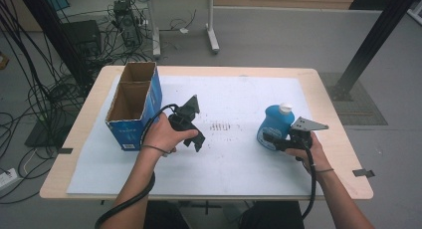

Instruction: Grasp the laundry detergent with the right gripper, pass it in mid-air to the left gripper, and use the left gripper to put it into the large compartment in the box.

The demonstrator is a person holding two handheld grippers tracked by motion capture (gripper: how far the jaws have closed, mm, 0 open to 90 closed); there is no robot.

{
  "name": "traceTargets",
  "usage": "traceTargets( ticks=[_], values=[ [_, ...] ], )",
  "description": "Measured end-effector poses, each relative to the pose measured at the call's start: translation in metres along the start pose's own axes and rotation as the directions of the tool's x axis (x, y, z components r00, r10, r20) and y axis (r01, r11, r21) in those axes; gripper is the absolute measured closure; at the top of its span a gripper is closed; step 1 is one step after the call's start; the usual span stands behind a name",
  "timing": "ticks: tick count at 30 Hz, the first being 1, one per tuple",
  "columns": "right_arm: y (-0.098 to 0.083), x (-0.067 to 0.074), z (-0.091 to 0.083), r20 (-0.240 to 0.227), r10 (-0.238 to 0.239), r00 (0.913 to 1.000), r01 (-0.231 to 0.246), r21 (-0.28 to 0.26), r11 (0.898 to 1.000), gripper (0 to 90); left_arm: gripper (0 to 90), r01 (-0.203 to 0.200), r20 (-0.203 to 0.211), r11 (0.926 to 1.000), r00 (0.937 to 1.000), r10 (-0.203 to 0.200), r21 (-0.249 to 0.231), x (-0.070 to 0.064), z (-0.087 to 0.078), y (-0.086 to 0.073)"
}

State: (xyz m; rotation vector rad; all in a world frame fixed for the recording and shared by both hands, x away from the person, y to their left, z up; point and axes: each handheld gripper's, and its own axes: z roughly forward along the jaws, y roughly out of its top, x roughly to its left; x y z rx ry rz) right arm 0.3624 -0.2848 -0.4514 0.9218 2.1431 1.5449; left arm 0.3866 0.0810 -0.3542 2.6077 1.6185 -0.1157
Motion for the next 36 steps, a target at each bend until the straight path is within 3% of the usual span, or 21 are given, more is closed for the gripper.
traceTargets(
  ticks=[36],
  values=[
    [0.0,-0.001,0.0,-0.01,-0.018,0.9998,0.018,-0.004,1.0,40.9,10.2,0.001,-0.008,1.0,1.0,-0.001,-0.006,0.001,-0.004,0.01]
  ],
)
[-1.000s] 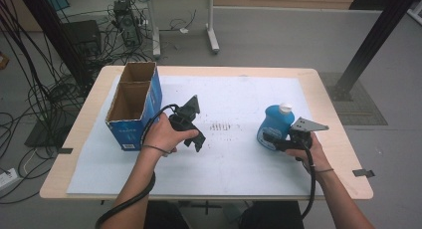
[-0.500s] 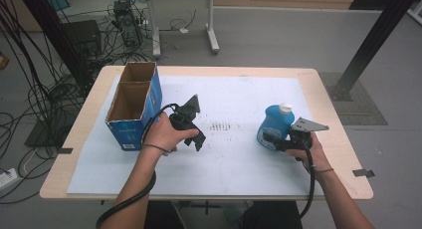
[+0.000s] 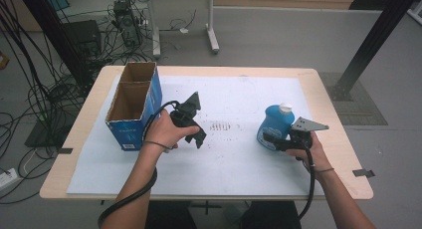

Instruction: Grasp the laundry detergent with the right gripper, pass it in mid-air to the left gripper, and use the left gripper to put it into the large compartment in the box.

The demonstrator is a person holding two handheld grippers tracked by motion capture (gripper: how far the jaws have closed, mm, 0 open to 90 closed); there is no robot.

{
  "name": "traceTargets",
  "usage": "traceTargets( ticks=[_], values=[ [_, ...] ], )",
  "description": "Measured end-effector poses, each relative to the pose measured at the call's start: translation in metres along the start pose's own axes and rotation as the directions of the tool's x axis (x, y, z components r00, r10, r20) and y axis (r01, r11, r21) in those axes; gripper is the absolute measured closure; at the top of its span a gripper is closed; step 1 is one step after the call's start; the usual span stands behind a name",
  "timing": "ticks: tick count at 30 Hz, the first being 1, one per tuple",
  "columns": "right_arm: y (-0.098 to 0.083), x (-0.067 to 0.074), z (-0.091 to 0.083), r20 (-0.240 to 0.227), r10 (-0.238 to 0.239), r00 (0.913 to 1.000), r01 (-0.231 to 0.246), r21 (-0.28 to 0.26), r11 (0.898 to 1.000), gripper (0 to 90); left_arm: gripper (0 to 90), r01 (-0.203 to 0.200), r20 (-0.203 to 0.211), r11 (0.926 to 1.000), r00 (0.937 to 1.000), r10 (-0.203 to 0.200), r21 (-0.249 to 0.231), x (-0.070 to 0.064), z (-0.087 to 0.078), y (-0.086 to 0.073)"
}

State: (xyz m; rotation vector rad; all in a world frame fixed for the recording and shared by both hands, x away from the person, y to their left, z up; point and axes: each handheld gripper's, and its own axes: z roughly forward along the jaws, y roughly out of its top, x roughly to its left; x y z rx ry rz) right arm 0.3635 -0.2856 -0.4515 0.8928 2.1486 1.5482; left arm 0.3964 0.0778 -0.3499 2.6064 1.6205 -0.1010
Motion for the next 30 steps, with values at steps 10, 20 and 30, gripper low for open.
traceTargets(
  ticks=[10,20,30],
  values=[
    [0.0001,-0.0001,0.0,-0.001,-0.005,1.0,0.005,0.0,1.0,41.0,10.1,0.012,0.004,0.9998,0.9999,-0.012,-0.017,-0.0001,-0.0022,0.0048],
    [0.0009,-0.001,0.0002,-0.006,-0.012,0.9999,0.012,0.005,1.0,41.0,10.1,0.019,0.008,0.9997,0.9998,-0.019,-0.018,0.0021,-0.0031,0.0069],
    [0.0013,-0.0018,0.0003,-0.012,-0.016,0.9998,0.016,0.007,1.0,41.0,10.1,0.024,0.008,0.9995,0.9997,-0.024,-0.022,0.0027,-0.0066,0.005]
  ],
)
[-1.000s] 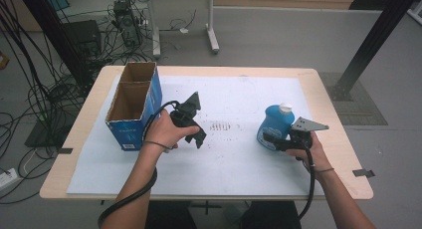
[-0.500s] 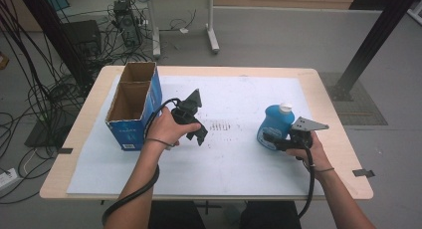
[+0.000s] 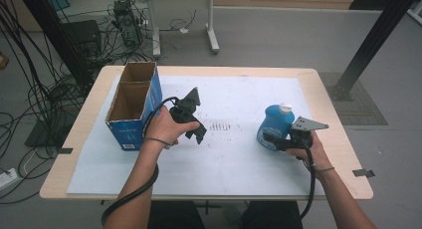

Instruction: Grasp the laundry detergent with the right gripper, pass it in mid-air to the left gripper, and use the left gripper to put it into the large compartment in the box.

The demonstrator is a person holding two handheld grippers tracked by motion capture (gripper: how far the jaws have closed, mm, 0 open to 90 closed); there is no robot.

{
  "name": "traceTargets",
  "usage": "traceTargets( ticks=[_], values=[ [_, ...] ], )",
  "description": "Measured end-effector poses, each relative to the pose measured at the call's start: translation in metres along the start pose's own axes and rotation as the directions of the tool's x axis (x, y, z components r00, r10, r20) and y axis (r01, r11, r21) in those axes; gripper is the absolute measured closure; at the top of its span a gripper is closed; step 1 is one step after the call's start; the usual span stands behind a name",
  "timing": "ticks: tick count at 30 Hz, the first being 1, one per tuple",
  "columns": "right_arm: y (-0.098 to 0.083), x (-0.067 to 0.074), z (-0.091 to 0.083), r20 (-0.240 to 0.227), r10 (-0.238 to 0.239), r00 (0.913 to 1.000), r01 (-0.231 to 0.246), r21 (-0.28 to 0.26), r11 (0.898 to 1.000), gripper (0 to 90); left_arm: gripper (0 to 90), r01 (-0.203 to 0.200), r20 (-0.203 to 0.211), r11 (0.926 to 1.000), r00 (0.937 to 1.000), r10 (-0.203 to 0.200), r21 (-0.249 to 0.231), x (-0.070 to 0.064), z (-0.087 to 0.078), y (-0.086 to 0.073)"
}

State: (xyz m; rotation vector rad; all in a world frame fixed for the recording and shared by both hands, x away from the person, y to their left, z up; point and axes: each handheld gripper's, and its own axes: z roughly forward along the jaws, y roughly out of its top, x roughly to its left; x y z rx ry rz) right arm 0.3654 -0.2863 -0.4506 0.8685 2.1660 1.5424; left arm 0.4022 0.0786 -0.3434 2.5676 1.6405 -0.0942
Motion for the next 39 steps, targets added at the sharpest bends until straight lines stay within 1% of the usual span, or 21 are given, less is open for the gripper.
traceTargets(
  ticks=[10,16,17,20,25,27,30,34,38,39],
  values=[
    [0.001,-0.001,0.0,-0.007,-0.006,1.0,0.006,0.004,1.0,41.1,10.1,0.003,0.006,0.9999,1.0,-0.003,-0.01,0.001,-0.002,-0.001],
    [0.001,0.0,0.0,-0.004,-0.007,1.0,0.007,0.002,1.0,41.3,10.1,0.001,-0.001,0.9999,1.0,-0.001,-0.017,0.002,-0.007,-0.003],
    [0.001,0.0,0.0,-0.004,-0.008,1.0,0.008,0.002,1.0,41.3,10.1,-0.005,-0.001,0.9998,1.0,0.005,-0.02,0.002,-0.009,-0.003],
    [0.001,0.0,0.0,-0.006,-0.013,0.9999,0.013,0.005,1.0,41.5,10.2,-0.017,0.016,0.9993,0.9997,0.018,-0.034,0.002,-0.013,-0.005],
    [0.003,0.0,0.001,-0.006,-0.021,0.9998,0.022,0.014,1.0,41.7,10.2,-0.041,0.012,0.9984,0.9991,0.041,-0.04,0.001,-0.021,-0.007],
    [0.005,0.001,0.003,-0.018,-0.015,0.9997,0.015,0.02,1.0,41.7,10.2,-0.048,0.027,0.998,0.9984,0.049,-0.042,0.002,-0.024,-0.007],
    [0.008,0.002,0.004,-0.03,-0.019,0.9994,0.02,0.024,1.0,41.7,10.3,-0.067,0.023,0.9968,0.9974,0.068,-0.043,0.002,-0.03,-0.01],
    [0.014,0.004,0.006,-0.059,-0.023,0.998,0.024,0.021,0.999,41.7,10.2,-0.09,0.03,0.9944,0.9953,0.092,-0.054,0.001,-0.039,-0.013],
    [0.022,0.006,0.008,-0.089,-0.026,0.9957,0.027,0.016,1.0,41.8,10.3,-0.138,0.021,0.989,0.9901,0.139,-0.054,-0.002,-0.05,-0.016],
    [0.024,0.007,0.009,-0.097,-0.03,0.9948,0.032,0.017,0.999,41.8,10.3,-0.147,0.031,0.9875,0.9883,0.149,-0.056,-0.002,-0.053,-0.016]
  ],
)
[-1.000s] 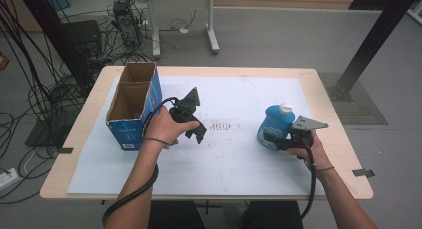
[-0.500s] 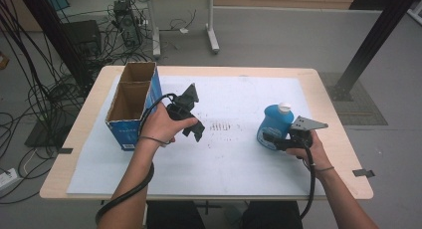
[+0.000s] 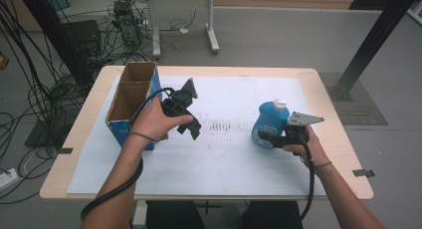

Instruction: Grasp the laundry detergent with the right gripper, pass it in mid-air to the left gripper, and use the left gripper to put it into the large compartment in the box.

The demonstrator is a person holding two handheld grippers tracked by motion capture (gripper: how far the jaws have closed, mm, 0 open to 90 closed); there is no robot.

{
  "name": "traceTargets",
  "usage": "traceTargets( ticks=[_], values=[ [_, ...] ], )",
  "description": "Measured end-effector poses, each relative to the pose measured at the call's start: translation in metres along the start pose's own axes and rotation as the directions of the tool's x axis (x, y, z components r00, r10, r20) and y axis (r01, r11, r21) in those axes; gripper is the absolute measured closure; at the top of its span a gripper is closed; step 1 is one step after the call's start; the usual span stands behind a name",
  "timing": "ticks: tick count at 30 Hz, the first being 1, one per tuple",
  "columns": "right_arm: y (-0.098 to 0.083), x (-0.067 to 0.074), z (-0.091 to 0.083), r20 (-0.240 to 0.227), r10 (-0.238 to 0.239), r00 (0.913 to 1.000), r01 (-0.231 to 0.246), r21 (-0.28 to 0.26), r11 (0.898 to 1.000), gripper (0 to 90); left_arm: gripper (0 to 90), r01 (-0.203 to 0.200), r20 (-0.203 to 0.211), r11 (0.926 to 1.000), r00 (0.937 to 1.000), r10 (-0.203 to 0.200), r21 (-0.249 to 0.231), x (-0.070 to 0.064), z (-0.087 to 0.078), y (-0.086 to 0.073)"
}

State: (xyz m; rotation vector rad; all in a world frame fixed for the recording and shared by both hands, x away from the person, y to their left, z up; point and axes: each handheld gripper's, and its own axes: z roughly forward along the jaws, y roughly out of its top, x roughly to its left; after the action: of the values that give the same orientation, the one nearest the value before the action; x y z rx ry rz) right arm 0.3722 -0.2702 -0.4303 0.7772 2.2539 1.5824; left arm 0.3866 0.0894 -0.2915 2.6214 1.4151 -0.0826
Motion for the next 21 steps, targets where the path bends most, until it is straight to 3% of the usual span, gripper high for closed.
traceTargets(
  ticks=[7,13,16,21],
  values=[
    [0.016,0.002,0.0,-0.053,-0.017,0.9984,0.017,0.003,1.0,42.0,10.4,-0.081,-0.003,0.9965,0.9967,0.081,-0.018,-0.007,-0.025,-0.001],
    [0.034,0.004,-0.001,-0.109,-0.027,0.9936,0.028,0.002,1.0,42.1,10.4,-0.126,-0.023,0.9913,0.9919,0.125,-0.039,-0.015,-0.049,-0.004],
    [0.042,0.005,0.001,-0.143,-0.028,0.9893,0.028,0.0,1.0,42.2,10.4,-0.156,-0.028,0.9866,0.9875,0.155,-0.046,-0.02,-0.061,-0.004],
    [0.056,0.011,0.006,-0.195,-0.067,0.9786,0.071,0.013,0.997,42.2,10.4,-0.222,-0.054,0.9744,0.9741,0.22,-0.037,-0.029,-0.079,-0.004]
  ],
)
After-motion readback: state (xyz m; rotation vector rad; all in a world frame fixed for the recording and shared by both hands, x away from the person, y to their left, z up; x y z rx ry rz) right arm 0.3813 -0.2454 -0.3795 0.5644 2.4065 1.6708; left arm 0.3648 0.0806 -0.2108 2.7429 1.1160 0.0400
